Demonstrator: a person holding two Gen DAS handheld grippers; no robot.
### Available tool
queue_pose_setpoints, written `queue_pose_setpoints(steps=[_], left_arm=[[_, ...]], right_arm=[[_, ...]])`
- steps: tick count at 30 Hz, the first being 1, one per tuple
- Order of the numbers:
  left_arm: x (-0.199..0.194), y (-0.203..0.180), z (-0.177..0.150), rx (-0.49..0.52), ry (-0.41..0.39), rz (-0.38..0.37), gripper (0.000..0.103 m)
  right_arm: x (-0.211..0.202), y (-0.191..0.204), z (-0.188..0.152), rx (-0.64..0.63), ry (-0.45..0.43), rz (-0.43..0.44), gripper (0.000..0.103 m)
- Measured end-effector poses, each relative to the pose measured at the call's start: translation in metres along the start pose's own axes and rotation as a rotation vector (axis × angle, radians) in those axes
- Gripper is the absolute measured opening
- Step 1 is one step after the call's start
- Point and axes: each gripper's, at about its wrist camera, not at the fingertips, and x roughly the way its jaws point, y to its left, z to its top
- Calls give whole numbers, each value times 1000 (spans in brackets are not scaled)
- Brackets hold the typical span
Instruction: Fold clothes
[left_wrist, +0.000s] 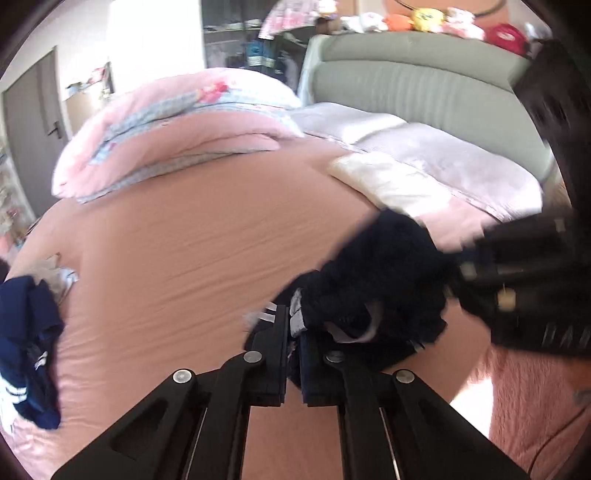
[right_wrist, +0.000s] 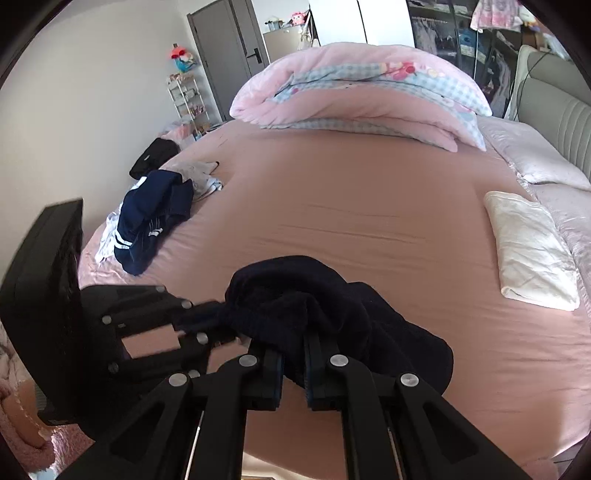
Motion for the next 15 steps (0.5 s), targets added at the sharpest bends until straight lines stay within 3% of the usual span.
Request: queue_pose_setpoints(steps=[6, 9, 15], left_arm=[[-27, 28, 15, -168, -88, -2, 3], [-36, 34, 21, -194, -117, 5, 3], [-63, 39, 19, -243, -152, -2, 3]], right_arm=[[43, -18, -40, 21, 126, -148, 13], [64, -33, -62, 80, 188, -166, 13], [75, -59, -79, 226, 205, -173, 13]])
